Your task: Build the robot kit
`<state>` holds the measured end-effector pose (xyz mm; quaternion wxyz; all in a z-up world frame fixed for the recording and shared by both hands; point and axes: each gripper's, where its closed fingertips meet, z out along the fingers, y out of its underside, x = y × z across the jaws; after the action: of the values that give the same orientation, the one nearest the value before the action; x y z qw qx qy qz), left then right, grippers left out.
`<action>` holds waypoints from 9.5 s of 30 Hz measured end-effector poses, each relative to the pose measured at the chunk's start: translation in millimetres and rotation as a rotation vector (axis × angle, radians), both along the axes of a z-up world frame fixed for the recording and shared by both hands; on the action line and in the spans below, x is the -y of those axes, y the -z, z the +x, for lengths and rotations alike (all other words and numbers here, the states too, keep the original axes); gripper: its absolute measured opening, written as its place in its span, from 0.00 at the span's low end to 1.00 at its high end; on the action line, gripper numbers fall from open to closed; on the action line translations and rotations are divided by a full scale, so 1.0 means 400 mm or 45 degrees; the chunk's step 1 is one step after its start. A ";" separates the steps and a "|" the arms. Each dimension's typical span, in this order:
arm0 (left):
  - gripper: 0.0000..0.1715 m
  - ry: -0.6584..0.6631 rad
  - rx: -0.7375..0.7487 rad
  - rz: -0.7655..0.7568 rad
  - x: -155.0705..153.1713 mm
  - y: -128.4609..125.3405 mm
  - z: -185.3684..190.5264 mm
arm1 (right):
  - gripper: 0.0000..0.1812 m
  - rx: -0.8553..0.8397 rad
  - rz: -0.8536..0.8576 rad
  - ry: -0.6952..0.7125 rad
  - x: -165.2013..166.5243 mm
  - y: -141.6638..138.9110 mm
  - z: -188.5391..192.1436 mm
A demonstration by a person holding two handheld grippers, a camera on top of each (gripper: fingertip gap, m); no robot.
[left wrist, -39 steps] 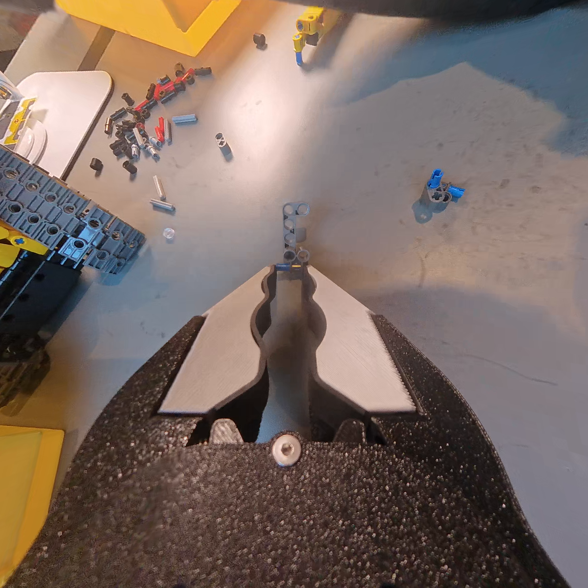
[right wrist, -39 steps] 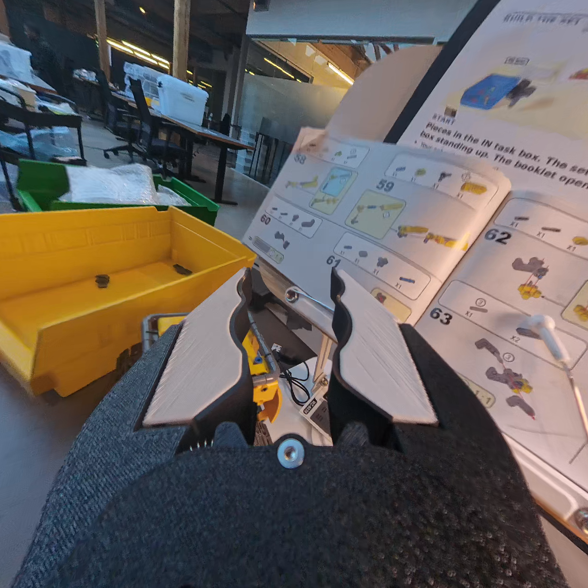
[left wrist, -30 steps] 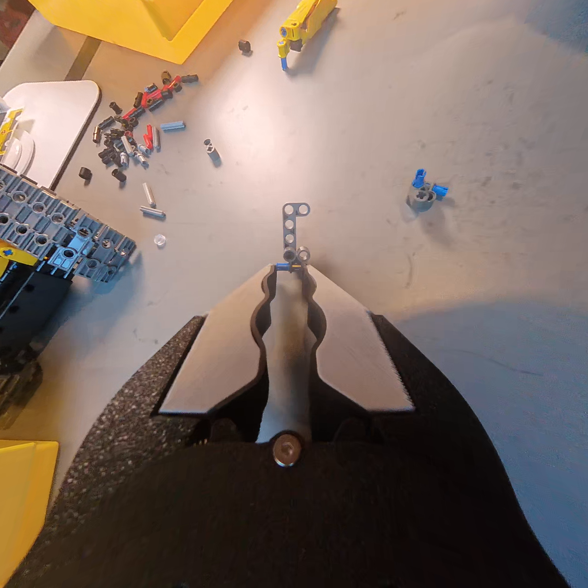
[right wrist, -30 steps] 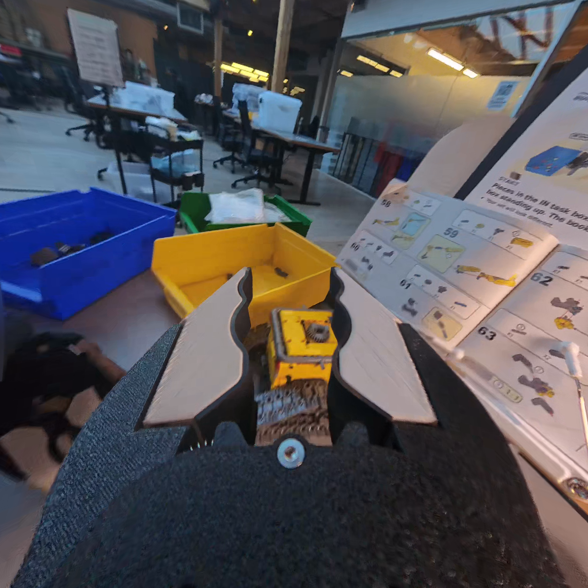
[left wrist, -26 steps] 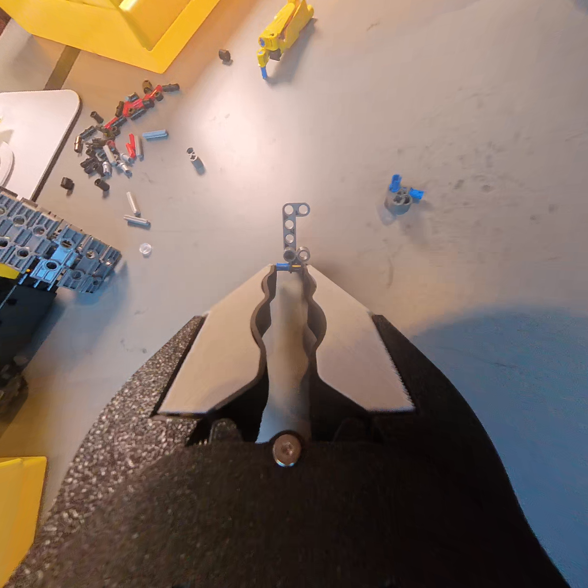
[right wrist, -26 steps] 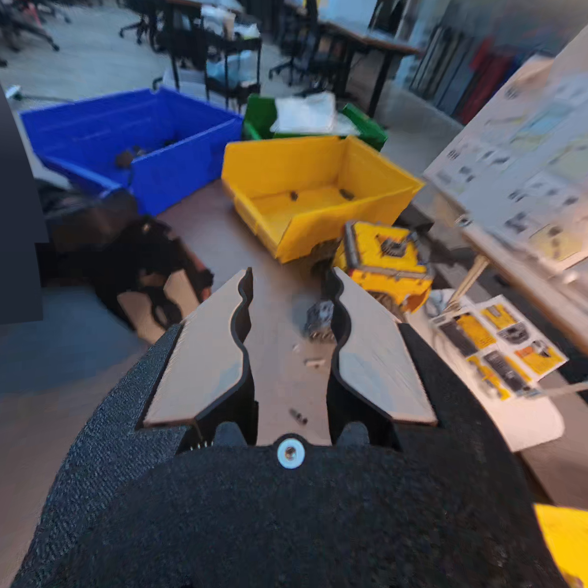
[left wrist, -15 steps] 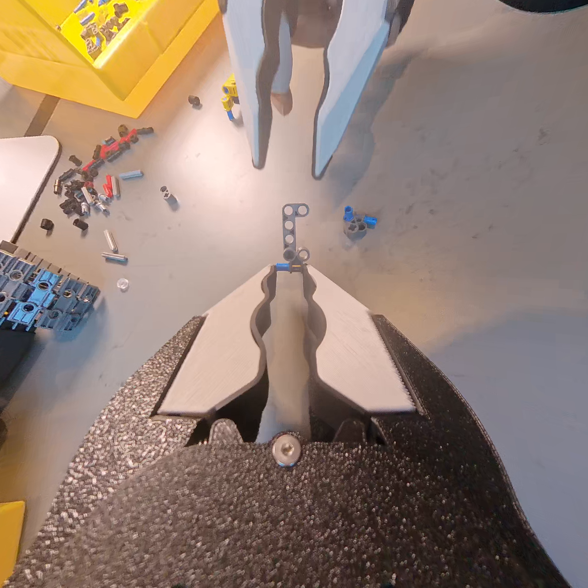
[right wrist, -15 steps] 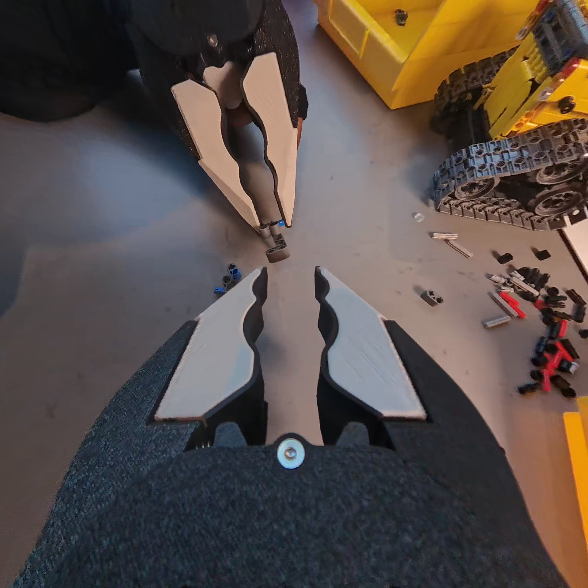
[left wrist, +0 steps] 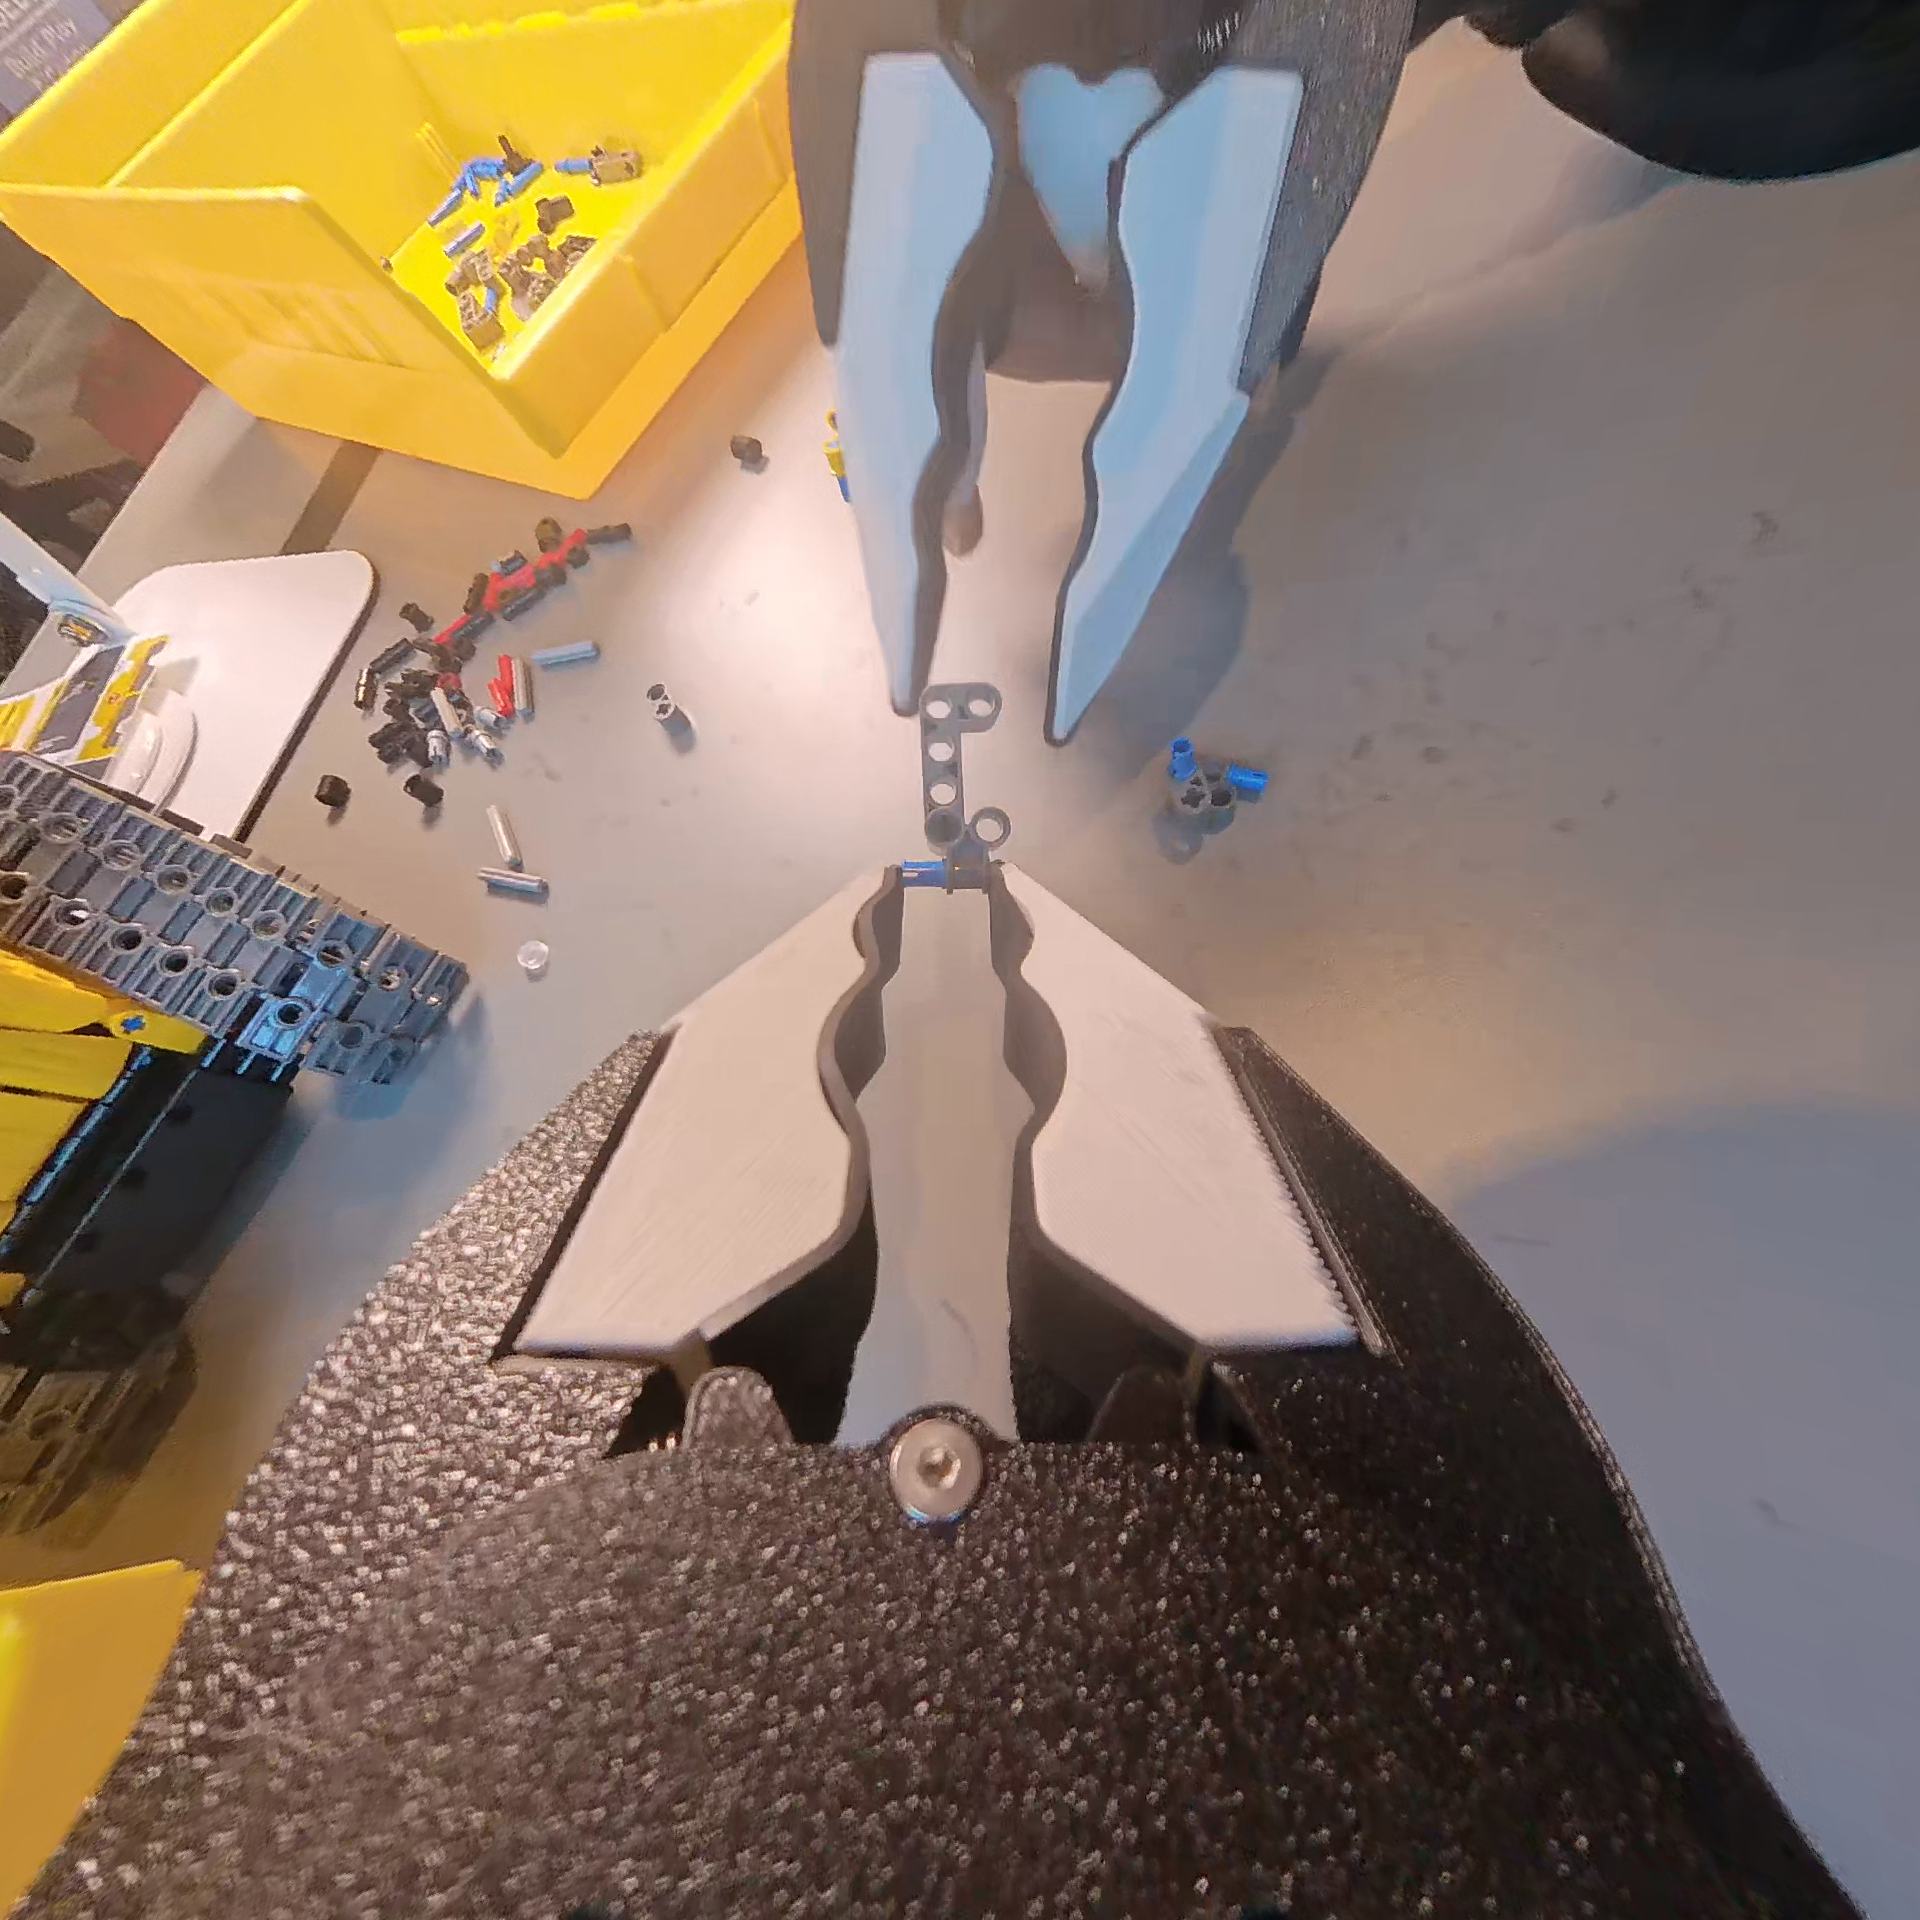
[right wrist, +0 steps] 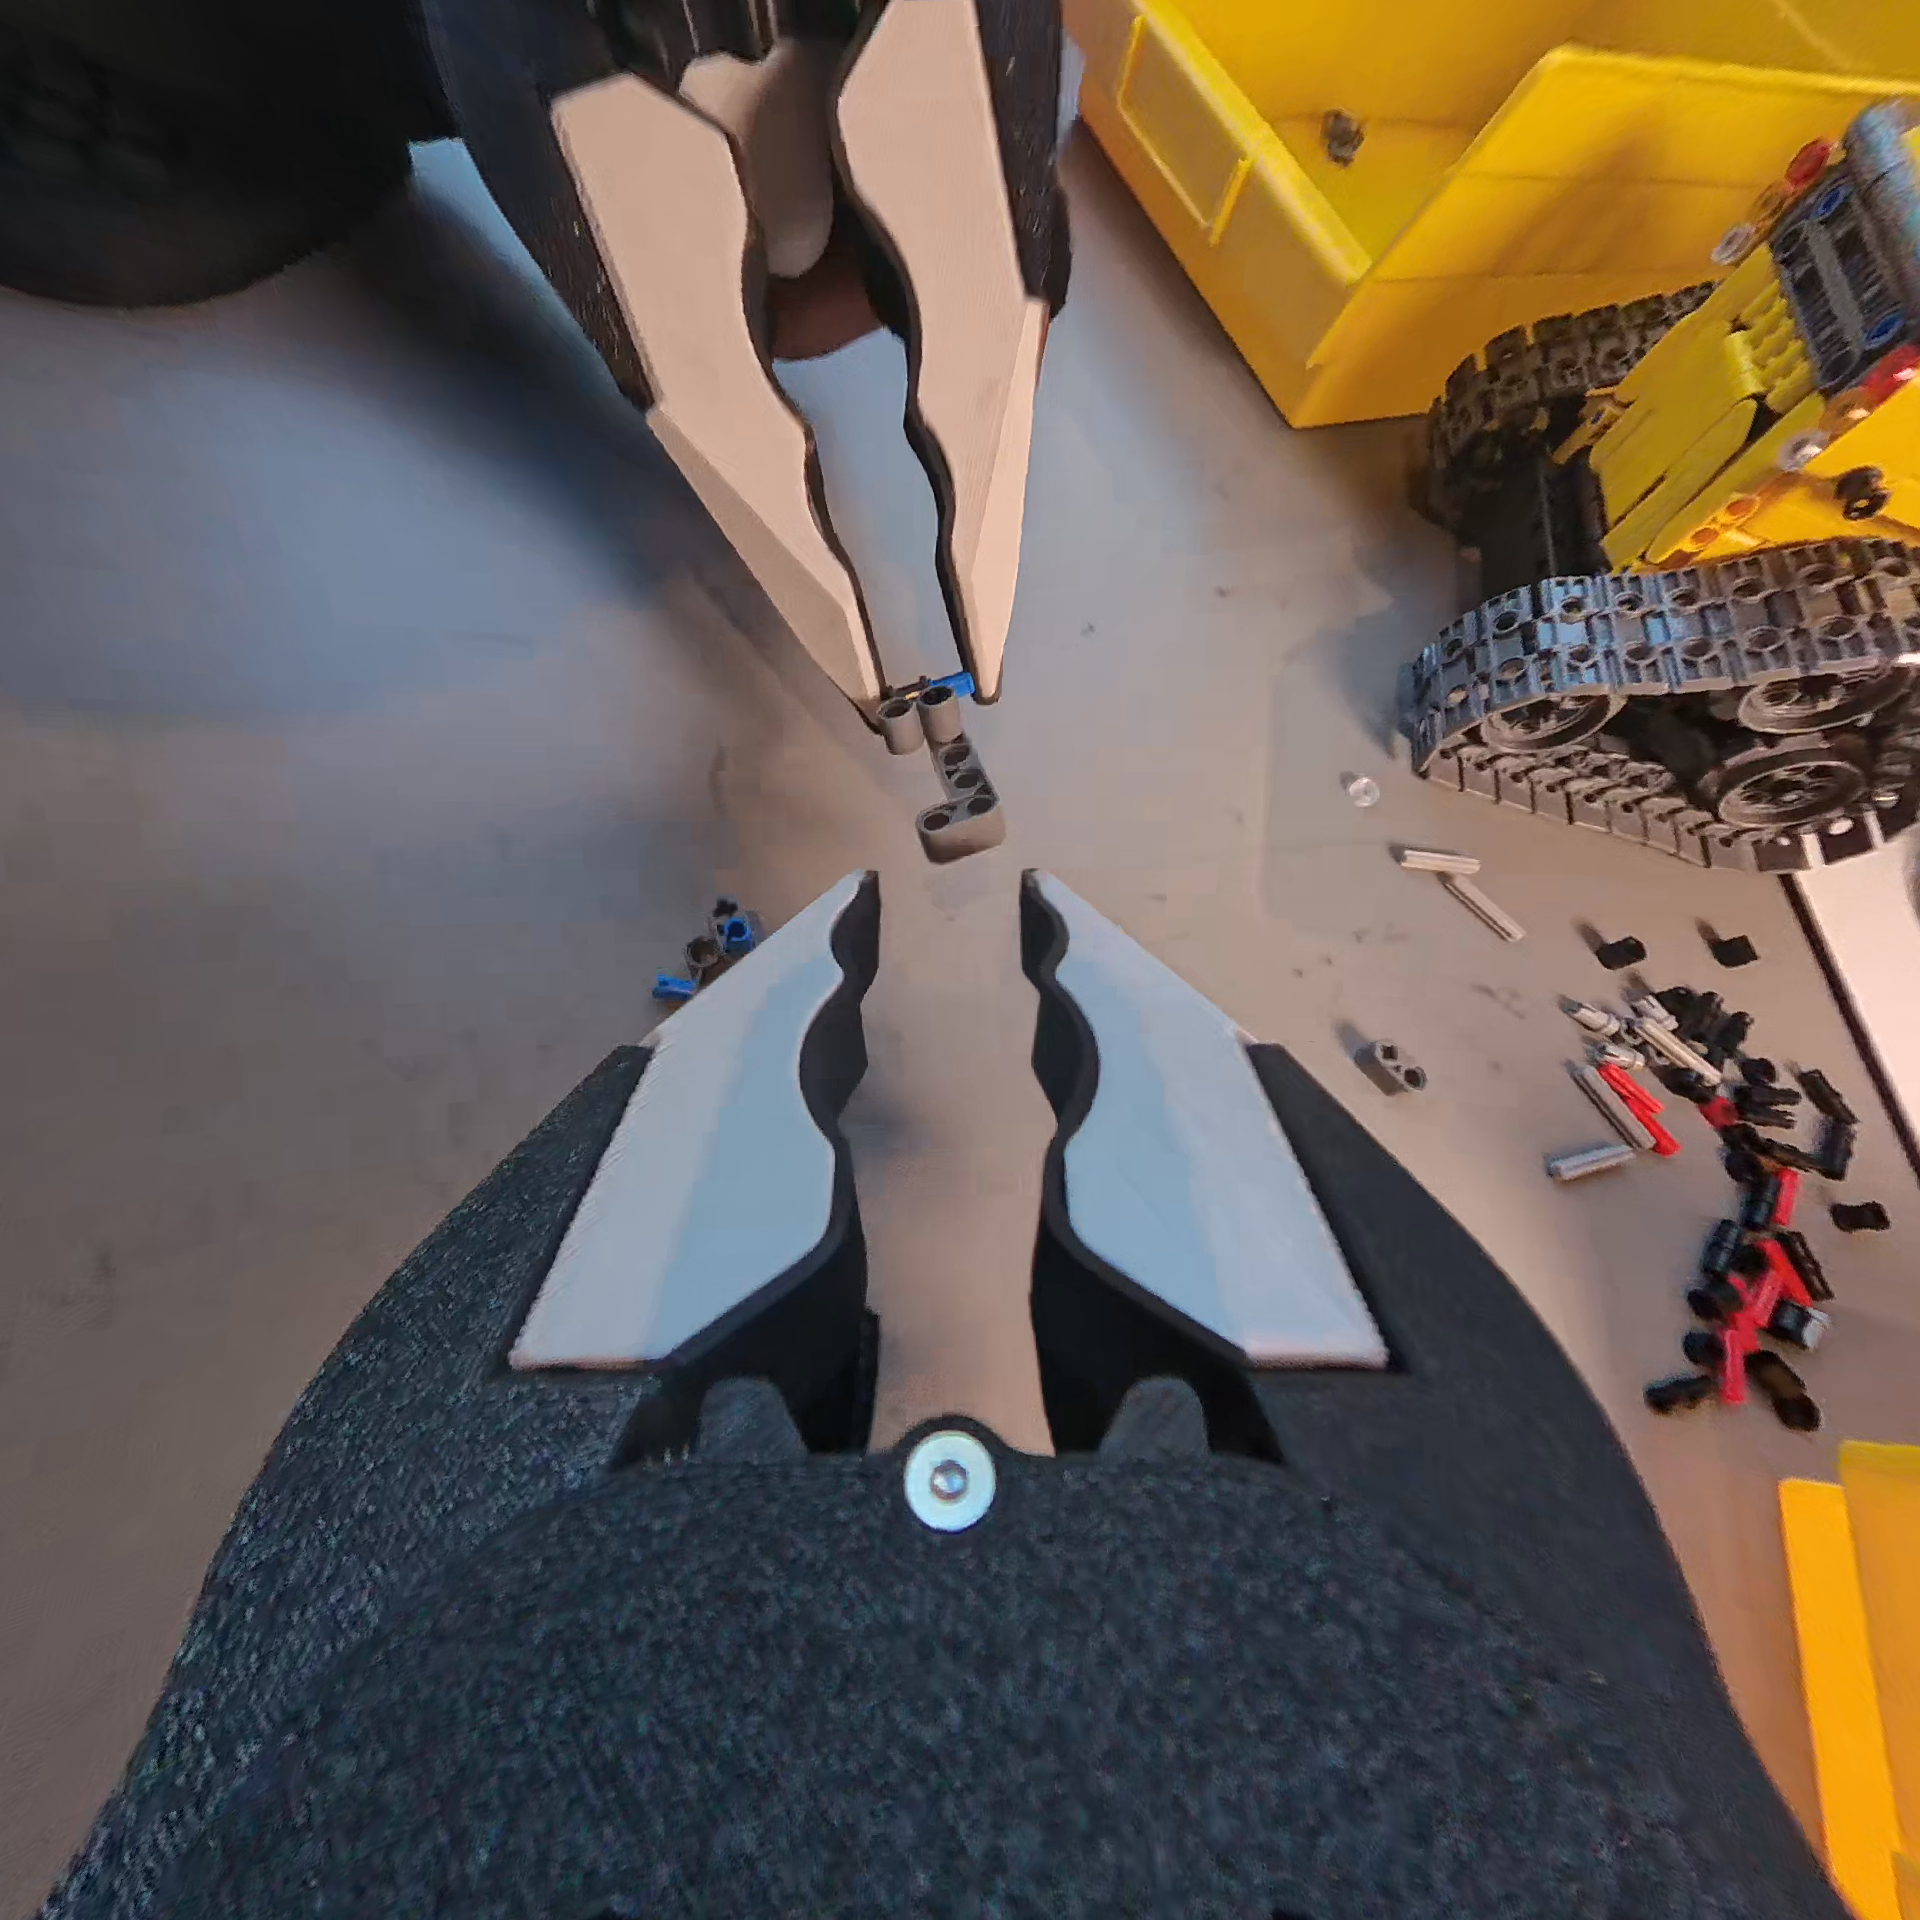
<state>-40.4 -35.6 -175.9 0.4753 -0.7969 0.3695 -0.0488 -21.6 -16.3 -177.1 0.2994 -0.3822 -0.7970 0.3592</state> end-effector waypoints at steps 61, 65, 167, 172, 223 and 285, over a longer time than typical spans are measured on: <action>0.10 -0.023 0.272 0.170 -0.016 -0.084 -0.003 | 0.08 -0.277 -0.245 0.052 -0.022 -0.077 -0.017; 0.08 -0.012 0.269 0.171 -0.014 -0.084 0.003 | 0.08 -0.277 -0.241 0.047 -0.018 -0.077 -0.018; 0.06 -0.041 0.097 -0.145 0.001 0.039 -0.010 | 0.10 -0.081 0.074 0.105 -0.040 0.030 -0.002; 0.10 -0.034 0.118 -0.188 0.006 0.047 -0.008 | 0.10 -0.083 0.065 0.107 -0.041 0.028 -0.001; 0.04 0.072 0.123 -0.075 0.011 -0.001 0.089 | 0.11 0.062 -0.019 -0.132 0.023 0.008 0.079; 0.16 0.053 0.387 -0.120 0.014 -0.048 0.059 | 0.04 0.064 -0.002 -0.186 0.026 -0.027 0.040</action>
<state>-16.8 -41.0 -156.7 0.4868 -0.7939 0.3072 -0.1961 -5.7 -26.7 -166.4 0.2519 -0.3321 -0.8299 0.3708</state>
